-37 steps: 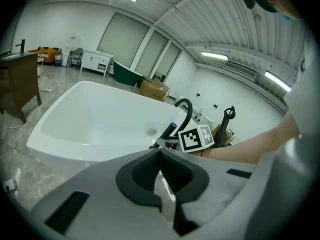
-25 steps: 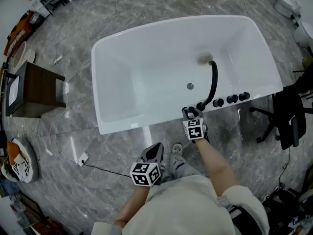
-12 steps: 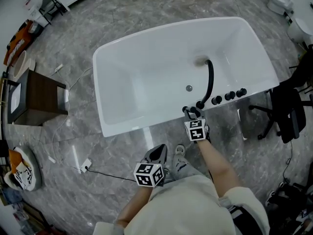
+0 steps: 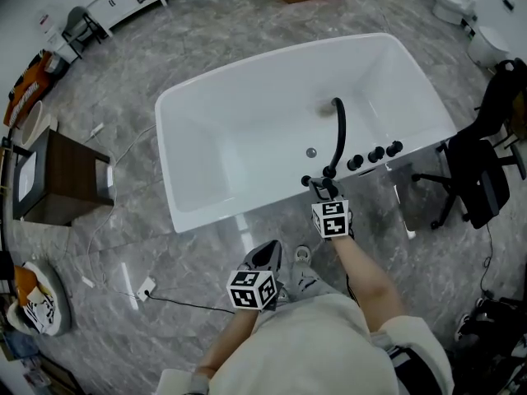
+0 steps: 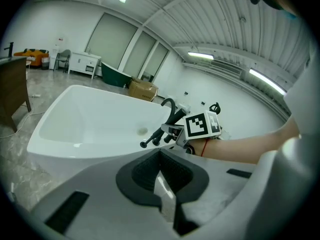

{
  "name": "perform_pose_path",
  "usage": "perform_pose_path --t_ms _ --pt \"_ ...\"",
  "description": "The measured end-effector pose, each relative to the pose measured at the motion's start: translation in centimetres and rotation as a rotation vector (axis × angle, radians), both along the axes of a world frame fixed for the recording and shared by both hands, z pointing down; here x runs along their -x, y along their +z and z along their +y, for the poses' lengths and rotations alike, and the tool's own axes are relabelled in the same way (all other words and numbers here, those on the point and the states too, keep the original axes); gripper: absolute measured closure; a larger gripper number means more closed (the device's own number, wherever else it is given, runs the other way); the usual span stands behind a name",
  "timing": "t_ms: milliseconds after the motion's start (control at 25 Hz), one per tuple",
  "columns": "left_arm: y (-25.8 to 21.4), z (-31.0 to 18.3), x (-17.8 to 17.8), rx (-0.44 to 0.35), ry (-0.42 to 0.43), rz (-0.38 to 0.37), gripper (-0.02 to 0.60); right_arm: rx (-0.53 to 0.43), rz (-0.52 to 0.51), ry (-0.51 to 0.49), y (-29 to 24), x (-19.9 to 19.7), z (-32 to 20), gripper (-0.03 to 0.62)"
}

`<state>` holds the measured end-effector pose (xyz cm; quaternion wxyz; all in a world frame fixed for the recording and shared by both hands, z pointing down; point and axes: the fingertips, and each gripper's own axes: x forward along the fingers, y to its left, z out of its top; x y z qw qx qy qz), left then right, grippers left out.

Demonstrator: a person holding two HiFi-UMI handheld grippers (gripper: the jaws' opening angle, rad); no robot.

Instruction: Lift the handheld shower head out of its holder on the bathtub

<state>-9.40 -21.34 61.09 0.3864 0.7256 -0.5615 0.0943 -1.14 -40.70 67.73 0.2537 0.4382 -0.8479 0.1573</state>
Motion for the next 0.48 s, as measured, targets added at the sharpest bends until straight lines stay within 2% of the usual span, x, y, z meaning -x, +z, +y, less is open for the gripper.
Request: perform_pose_path --t_ms 480 --pt "-1.4 3.3 -0.9 -0.051 0.046 -0.013 0.561 -0.113 -0.06 0.041 -6.0 -1.3 4.0 0.451"
